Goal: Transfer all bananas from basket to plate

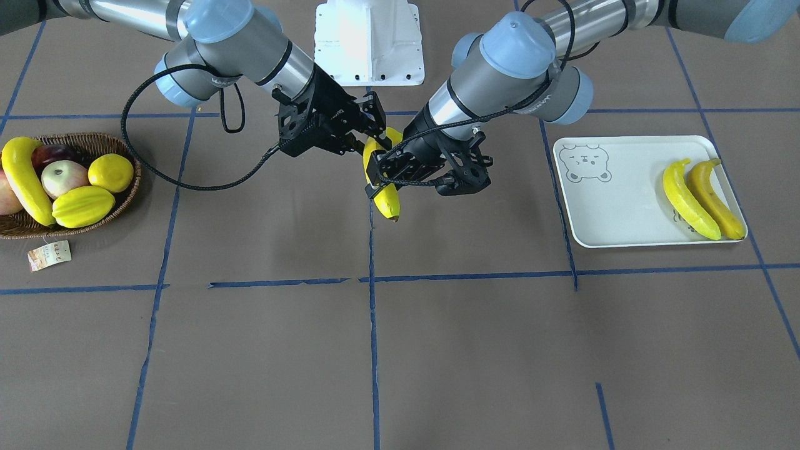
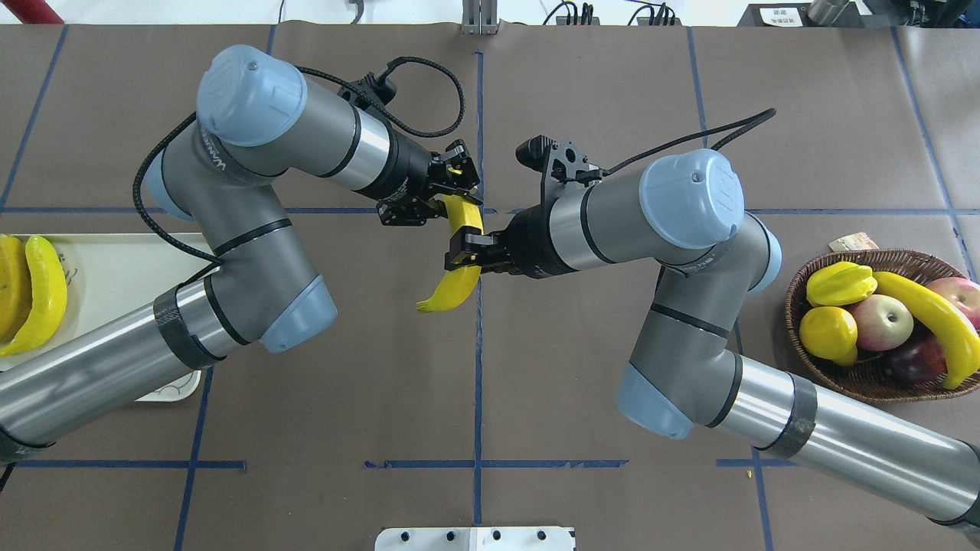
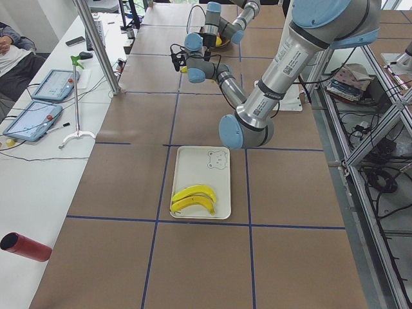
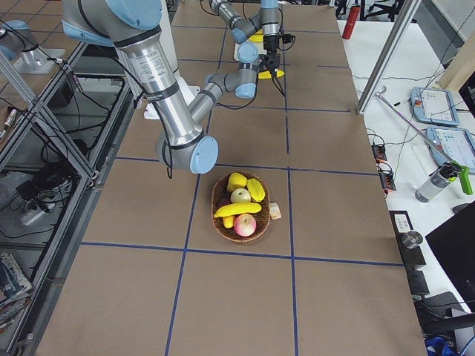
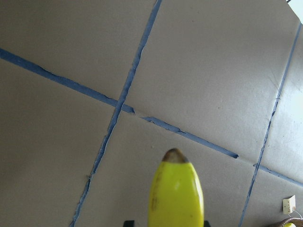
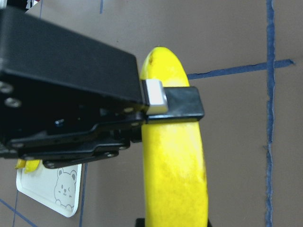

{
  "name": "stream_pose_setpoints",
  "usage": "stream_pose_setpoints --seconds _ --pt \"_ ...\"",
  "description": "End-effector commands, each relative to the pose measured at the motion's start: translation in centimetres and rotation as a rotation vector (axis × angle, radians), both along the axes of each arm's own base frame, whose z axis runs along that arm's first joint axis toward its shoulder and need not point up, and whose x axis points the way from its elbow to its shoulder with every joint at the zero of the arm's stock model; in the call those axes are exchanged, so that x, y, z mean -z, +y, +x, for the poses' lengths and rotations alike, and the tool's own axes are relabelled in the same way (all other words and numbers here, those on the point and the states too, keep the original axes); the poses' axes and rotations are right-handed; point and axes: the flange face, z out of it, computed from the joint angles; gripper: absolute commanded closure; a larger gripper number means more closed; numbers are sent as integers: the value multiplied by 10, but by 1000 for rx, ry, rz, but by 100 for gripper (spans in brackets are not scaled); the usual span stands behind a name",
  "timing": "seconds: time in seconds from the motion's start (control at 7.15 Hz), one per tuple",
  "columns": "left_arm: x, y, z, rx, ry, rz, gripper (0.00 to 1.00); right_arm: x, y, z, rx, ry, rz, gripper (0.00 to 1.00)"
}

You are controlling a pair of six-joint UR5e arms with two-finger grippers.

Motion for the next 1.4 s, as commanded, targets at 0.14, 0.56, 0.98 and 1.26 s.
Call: stream_pose_setpoints --seconds 0.14,0.56,0.98,1.26 --pt "-1 -3 -5 10 3 -8 100 9 -4 4 -15 -20 -56 1" --pt "-8 -7 -12 23 -3 -21 100 6 -27 21 -56 4 -75 0" --pt "-105 -33 -59 94 -114 -105 100 -19 -68 46 -41 207 -146 0" --pt "-175 -55 -124 189 -198 -191 100 -30 -82 70 -21 351 -171 0"
